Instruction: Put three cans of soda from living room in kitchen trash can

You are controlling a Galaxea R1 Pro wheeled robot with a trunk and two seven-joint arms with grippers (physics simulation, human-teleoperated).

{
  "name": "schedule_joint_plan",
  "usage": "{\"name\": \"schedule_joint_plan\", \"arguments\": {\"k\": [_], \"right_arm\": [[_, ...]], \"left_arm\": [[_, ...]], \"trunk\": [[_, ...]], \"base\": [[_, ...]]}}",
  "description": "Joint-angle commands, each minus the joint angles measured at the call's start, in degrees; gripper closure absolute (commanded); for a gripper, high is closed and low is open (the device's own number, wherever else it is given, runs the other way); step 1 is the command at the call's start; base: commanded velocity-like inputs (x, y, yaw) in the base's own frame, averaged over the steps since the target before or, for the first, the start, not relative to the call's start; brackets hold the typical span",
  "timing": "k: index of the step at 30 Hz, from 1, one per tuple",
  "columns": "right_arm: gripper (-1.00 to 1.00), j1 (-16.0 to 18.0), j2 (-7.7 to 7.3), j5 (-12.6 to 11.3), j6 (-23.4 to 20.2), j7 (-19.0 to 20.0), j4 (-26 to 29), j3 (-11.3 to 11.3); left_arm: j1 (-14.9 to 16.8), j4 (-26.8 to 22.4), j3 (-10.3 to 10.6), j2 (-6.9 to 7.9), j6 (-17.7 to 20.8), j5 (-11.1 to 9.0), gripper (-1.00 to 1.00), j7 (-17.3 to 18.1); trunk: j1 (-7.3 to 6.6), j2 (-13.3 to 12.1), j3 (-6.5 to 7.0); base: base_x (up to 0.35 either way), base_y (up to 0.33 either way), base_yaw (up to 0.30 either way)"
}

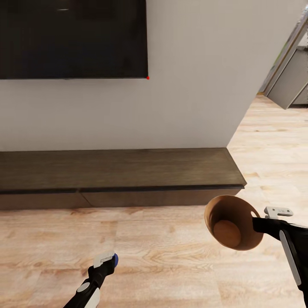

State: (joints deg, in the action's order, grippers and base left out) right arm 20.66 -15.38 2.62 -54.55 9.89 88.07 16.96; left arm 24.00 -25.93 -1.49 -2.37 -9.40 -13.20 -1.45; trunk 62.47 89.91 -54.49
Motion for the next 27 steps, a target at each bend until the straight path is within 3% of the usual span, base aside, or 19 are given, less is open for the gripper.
{"name": "schedule_joint_plan", "arguments": {"k": [1, 22, 27], "right_arm": [[1.0, 0.01, 0.0, -0.42, -0.03, 0.3, -0.02, 0.0], [1.0, -0.01, 0.0, -0.42, -0.03, 0.3, -0.04, 0.0], [1.0, -0.01, 0.06, -0.48, -0.09, 0.28, -0.06, -0.29]], "left_arm": [[0.0, 0.01, 0.0, 0.02, 0.0, 0.01, 1.0, -0.04], [0.0, 0.01, 0.0, 0.0, 0.0, 0.02, 1.0, -0.04], [0.0, -0.85, -0.04, 0.0, -0.02, -0.09, 1.0, 0.72]], "trunk": [[-0.23, -0.42, 0.29], [-4.84, -8.84, 6.05], [-4.84, -8.84, 6.37]], "base": [[0.0, 0.0, 0.0], [0.0, 0.0, 0.0], [0.0, 0.0, 0.0]]}}
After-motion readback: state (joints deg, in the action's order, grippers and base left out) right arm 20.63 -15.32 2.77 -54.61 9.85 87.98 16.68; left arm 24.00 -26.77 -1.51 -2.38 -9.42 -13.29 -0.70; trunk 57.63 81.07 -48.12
